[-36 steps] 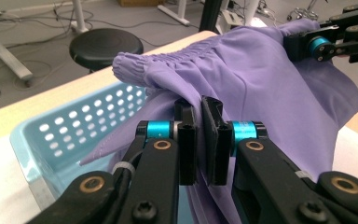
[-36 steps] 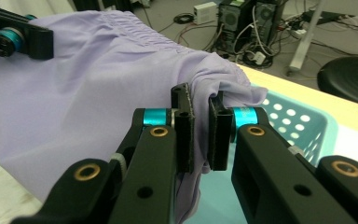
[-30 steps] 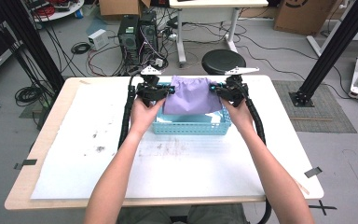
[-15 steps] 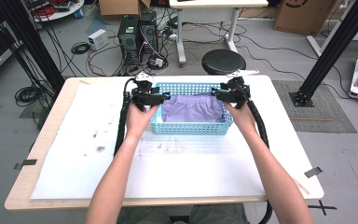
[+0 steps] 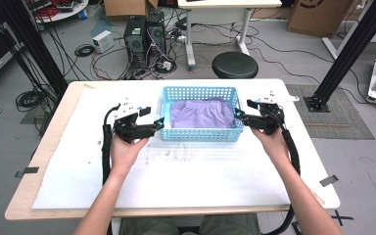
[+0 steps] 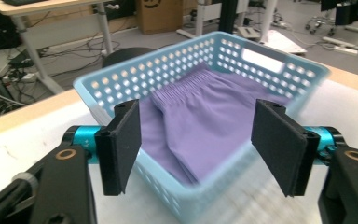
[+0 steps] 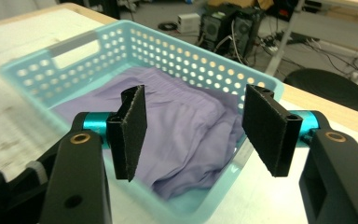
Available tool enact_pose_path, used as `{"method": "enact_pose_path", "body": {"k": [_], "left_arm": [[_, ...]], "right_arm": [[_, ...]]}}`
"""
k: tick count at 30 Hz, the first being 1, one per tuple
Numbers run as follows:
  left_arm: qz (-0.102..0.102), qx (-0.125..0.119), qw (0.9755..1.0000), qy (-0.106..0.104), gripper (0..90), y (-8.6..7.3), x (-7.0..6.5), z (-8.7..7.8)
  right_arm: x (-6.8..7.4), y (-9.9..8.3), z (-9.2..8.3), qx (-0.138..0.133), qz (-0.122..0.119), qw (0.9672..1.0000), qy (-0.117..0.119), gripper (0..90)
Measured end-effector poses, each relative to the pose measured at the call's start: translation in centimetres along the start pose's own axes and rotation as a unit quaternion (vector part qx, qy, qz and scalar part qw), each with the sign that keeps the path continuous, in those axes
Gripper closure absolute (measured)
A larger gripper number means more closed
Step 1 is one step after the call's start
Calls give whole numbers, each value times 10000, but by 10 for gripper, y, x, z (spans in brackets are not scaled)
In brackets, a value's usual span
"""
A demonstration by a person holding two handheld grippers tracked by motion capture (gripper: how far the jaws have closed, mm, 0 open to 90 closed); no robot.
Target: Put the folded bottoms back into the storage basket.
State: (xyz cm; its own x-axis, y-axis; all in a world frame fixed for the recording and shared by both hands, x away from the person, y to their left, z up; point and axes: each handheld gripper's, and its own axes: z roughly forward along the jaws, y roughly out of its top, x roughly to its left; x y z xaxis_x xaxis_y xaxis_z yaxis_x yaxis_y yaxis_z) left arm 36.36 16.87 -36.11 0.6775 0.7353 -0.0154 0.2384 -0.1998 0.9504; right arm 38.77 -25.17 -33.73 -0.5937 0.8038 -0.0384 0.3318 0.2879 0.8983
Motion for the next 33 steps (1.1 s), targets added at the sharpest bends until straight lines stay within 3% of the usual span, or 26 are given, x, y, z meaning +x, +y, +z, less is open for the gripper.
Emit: {"method": "enact_pose_path", "body": {"k": [8, 13, 22, 33], "left_arm": [[153, 45, 9998, -106, 274, -28, -22, -16], [247, 35, 9996, -143, 272, -34, -29, -20], [188, 57, 9998, -83, 271, -44, -25, -24], [199, 82, 9997, -96, 272, -45, -25, -22]], "right_arm": [[23, -24, -24, -281, -175, 9993, 181, 367], [28, -42, -28, -320, -174, 9991, 232, 348], [26, -61, -30, -321, -100, 9992, 195, 327], [27, -66, -28, -249, -150, 9994, 172, 321]]}}
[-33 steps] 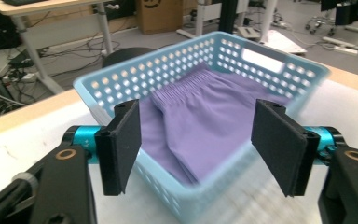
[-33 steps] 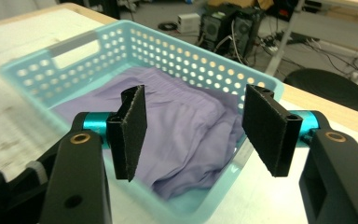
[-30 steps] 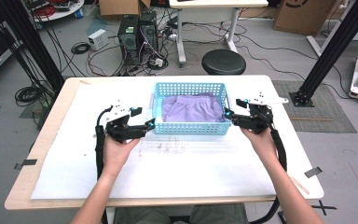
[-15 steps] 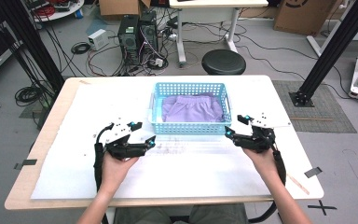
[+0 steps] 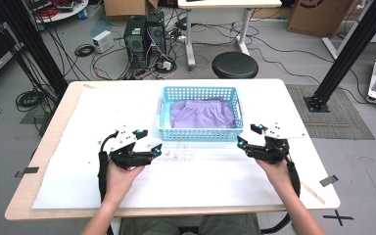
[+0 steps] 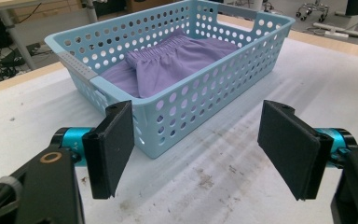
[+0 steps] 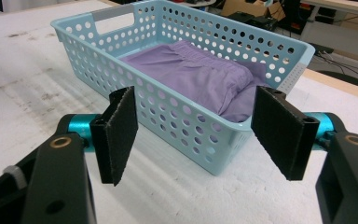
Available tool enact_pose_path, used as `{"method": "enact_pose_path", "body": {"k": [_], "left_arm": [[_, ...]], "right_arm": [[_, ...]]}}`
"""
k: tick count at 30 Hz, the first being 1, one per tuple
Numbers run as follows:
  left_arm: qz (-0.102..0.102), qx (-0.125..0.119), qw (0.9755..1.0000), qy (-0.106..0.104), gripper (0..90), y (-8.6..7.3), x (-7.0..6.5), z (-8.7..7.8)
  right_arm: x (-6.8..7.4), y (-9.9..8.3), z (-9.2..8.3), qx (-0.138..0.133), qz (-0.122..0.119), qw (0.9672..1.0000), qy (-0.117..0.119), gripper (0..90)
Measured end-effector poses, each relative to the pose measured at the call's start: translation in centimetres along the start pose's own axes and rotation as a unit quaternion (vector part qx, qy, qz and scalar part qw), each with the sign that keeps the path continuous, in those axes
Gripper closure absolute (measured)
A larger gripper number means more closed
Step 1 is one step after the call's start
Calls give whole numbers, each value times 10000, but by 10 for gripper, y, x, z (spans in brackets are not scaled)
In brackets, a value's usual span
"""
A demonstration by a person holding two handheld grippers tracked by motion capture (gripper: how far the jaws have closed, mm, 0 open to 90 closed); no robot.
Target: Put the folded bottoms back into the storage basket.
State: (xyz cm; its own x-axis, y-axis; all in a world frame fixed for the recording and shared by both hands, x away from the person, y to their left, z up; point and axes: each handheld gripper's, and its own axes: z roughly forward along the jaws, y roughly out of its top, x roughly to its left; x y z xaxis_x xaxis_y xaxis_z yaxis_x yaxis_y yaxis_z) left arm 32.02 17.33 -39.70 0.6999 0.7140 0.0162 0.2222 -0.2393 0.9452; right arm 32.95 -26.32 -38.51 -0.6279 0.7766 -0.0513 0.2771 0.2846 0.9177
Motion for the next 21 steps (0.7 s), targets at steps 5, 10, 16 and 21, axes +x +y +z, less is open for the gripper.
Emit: {"method": "enact_pose_path", "body": {"k": [5, 10, 16, 21], "left_arm": [[17, -15, 10000, 4, 272, 0, 0, -1], [12, 19, 10000, -16, 272, -1, 1, -1], [-14, 30, 10000, 6, 272, -2, 1, 0], [-46, 32, 10000, -5, 272, -2, 2, 0]], "right_arm": [[-2, -2, 0, 14, 25, 10000, -14, 319], [-4, -3, 1, 55, 47, 10000, -26, 315], [-6, -4, 1, 45, 49, 10000, -35, 312], [-10, -5, -1, 52, 79, 9999, -94, 308]]}}
